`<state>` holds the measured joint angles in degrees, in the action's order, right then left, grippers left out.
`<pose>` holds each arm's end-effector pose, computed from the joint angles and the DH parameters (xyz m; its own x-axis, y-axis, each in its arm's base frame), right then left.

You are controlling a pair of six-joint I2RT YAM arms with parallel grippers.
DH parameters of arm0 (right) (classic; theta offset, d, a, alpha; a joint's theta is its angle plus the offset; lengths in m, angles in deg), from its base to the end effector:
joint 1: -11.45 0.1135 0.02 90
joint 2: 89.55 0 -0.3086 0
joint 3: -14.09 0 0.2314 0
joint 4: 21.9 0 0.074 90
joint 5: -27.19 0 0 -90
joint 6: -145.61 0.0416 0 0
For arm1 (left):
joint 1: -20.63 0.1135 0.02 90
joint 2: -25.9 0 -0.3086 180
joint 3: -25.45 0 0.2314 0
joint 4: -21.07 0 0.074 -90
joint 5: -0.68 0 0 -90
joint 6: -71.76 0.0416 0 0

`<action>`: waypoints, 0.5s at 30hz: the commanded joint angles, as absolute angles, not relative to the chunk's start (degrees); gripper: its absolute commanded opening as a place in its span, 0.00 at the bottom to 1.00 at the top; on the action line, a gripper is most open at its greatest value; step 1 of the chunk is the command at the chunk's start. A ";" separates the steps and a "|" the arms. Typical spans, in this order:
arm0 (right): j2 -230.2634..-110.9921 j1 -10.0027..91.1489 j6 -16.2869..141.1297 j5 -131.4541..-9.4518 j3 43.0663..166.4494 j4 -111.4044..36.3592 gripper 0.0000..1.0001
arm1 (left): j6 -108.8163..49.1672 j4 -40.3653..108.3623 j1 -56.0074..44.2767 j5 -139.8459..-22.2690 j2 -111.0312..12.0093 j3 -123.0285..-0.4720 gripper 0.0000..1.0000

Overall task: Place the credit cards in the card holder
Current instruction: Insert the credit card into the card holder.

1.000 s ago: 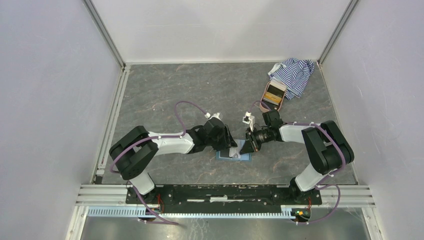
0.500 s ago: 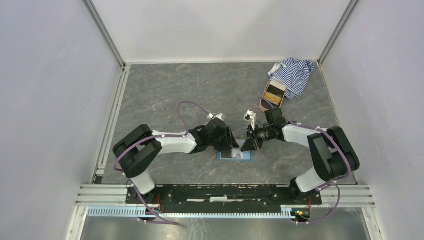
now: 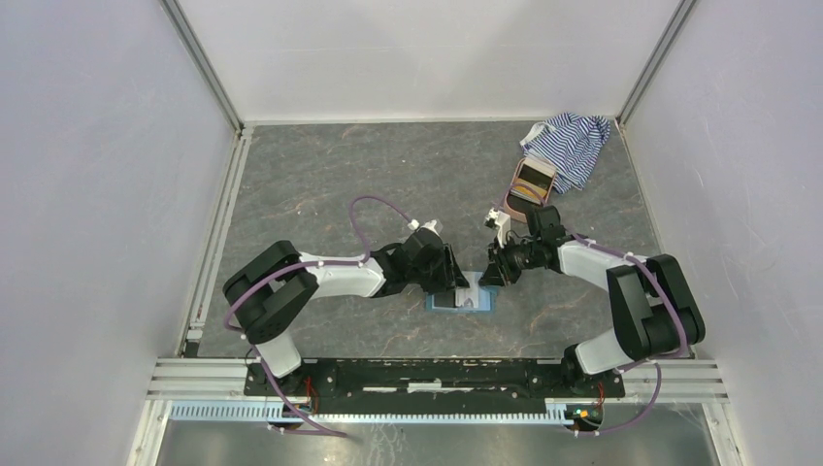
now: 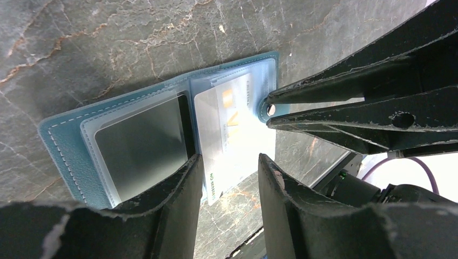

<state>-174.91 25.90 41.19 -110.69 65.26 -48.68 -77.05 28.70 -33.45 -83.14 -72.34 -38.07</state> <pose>0.2207 0.0887 0.2020 -0.6916 -0.3507 -0.6315 -0.7105 0.4877 0.5073 0.1956 -0.2777 0.2094 -0.9333 -0.1613 -0.3207 0.1031 0.7354 -0.6698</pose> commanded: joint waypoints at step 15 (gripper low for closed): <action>-168.83 20.29 41.66 -108.76 65.60 -46.60 0.31 | -76.99 23.62 -34.29 -82.06 -74.89 -39.26 0.44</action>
<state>-172.53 22.01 41.65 -111.39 65.26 -48.50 -77.07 26.28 -33.87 -82.73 -74.35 -38.07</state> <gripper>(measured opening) 0.312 0.447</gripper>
